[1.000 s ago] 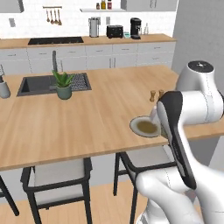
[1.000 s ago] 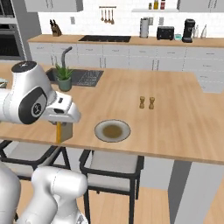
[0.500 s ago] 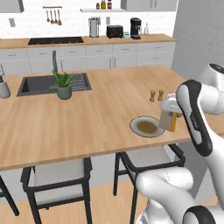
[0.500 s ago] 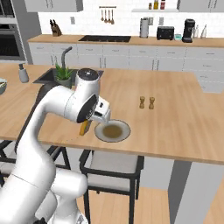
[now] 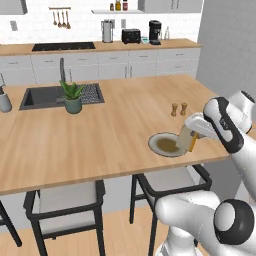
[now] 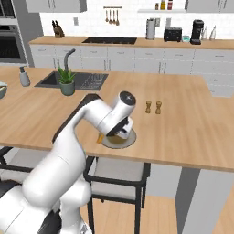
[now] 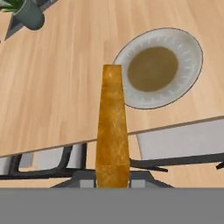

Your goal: Start the toaster. Once the lever pops up, take the bread to the plate on the dining counter.

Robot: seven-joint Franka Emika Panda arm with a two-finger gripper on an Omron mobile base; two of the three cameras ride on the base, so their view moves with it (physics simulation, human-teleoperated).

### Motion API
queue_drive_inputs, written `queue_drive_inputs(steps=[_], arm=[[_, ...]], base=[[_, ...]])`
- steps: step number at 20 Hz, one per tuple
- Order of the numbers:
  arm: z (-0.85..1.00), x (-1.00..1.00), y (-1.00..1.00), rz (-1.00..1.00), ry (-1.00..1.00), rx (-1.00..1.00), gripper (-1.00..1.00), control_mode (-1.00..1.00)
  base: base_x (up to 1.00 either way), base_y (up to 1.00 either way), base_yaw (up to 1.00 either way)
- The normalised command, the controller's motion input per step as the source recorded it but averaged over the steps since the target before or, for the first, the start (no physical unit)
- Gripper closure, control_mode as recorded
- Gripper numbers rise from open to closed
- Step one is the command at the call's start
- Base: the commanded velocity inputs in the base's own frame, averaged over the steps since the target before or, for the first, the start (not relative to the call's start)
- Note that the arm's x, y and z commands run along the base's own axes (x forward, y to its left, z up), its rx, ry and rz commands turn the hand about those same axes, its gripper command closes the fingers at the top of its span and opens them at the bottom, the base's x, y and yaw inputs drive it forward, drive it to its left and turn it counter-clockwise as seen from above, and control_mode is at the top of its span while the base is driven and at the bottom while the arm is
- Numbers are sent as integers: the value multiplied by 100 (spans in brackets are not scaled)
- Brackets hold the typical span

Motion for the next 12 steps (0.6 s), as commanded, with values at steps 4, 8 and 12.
queue_drive_inputs(steps=[4, 8, 12], arm=[[-60, 94, 0, 0, 0, 7, 100, -100], [-43, 89, 6, 0, 0, 1, 100, -100], [-42, 80, 11, -1, 0, 1, 100, -100]], base=[[0, 0, 0], [0, 0, 0], [0, 0, 0]])
